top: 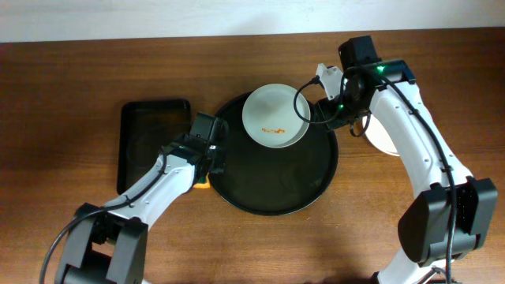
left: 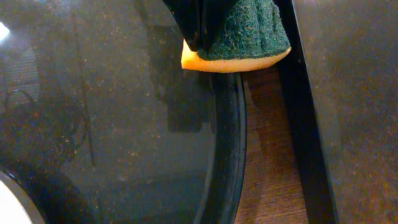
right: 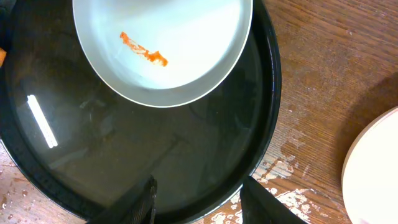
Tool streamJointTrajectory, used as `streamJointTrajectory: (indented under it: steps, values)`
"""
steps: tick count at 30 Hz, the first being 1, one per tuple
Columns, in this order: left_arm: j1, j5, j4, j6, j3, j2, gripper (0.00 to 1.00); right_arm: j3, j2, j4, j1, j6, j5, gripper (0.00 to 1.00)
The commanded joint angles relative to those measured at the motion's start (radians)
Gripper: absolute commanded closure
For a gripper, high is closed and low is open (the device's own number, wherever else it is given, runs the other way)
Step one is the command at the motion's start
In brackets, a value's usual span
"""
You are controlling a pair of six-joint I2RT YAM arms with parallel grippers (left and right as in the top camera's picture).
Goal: Clean dirty plates on tray and stack at the side
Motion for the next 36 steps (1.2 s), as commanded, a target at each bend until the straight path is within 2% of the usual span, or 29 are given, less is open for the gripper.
streamJointTrajectory:
  steps: [1,6,7,8,9,11,15,33,34,36]
  values:
    - [0.0,0.063,-0.006,0.005,0.019,-0.085,1.0,-0.006,-0.008,-0.001,-0.002,-0.01,-0.012,0.55]
    - [0.001,0.061,-0.09,0.005,0.019,-0.127,1.0,-0.006,-0.008,-0.004,-0.002,-0.01,-0.012,0.55]
    - [0.001,0.043,-0.112,0.005,0.019,-0.127,0.97,-0.006,-0.008,-0.004,-0.002,-0.01,-0.012,0.55]
    - [0.001,0.031,-0.154,0.004,0.019,-0.127,0.82,-0.006,-0.008,-0.004,-0.002,-0.01,-0.012,0.55]
    - [0.0,0.031,-0.189,-0.017,0.018,-0.127,0.76,-0.006,-0.008,-0.004,-0.002,-0.01,-0.012,0.55]
    - [0.001,0.03,-0.255,-0.021,0.018,-0.127,0.73,-0.006,-0.008,-0.004,-0.002,-0.01,-0.012,0.55]
    - [0.001,-0.023,-0.253,-0.053,0.016,-0.127,0.71,-0.006,-0.008,-0.007,-0.002,-0.01,-0.012,0.55]
    - [0.0,0.022,-0.101,-0.104,-0.12,-0.124,0.72,-0.006,-0.008,-0.011,-0.002,-0.01,-0.012,0.55]
    - [0.0,0.024,-0.101,-0.104,-0.12,-0.124,0.73,-0.006,-0.008,-0.011,-0.002,-0.01,-0.012,0.55]
    - [0.0,0.024,-0.098,-0.104,-0.121,-0.124,0.88,-0.006,-0.008,-0.011,-0.002,-0.01,-0.012,0.55]
